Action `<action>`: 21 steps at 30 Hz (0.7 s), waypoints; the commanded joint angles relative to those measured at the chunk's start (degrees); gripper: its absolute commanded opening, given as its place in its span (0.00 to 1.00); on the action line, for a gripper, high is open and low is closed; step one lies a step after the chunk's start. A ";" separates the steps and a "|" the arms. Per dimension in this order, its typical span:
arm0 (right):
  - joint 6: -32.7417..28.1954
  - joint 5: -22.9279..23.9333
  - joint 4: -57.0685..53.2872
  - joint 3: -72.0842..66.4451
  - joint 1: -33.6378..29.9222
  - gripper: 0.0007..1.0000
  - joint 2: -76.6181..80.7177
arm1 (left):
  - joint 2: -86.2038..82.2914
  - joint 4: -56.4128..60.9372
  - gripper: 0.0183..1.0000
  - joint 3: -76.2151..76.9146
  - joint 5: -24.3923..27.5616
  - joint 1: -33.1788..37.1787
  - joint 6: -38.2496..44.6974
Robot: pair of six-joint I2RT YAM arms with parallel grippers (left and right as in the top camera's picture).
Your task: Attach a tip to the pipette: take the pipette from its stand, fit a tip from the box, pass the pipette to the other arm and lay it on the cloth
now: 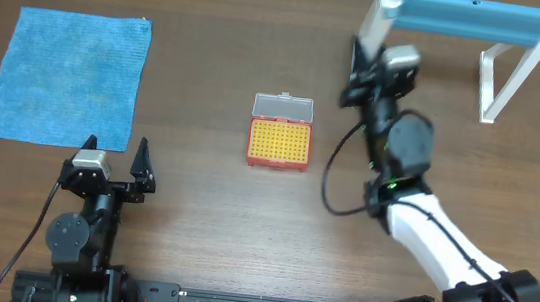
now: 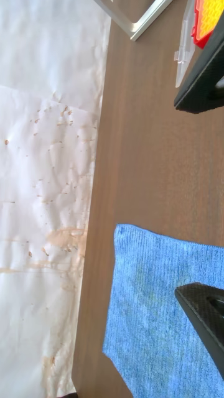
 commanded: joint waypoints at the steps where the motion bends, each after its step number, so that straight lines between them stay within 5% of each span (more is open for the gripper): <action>1: 0.02 -6.43 13.79 -5.57 7.48 0.08 4.59 | -0.42 -0.22 0.88 -0.24 -0.46 0.28 -0.48; 5: 0.02 -10.64 22.86 -5.84 10.25 0.08 11.54 | -0.42 -0.22 0.88 -0.24 -0.46 0.28 -0.48; 21: 0.68 -14.27 22.82 -6.03 13.64 0.08 20.83 | -0.42 -0.22 0.88 -0.24 -0.46 0.28 -0.48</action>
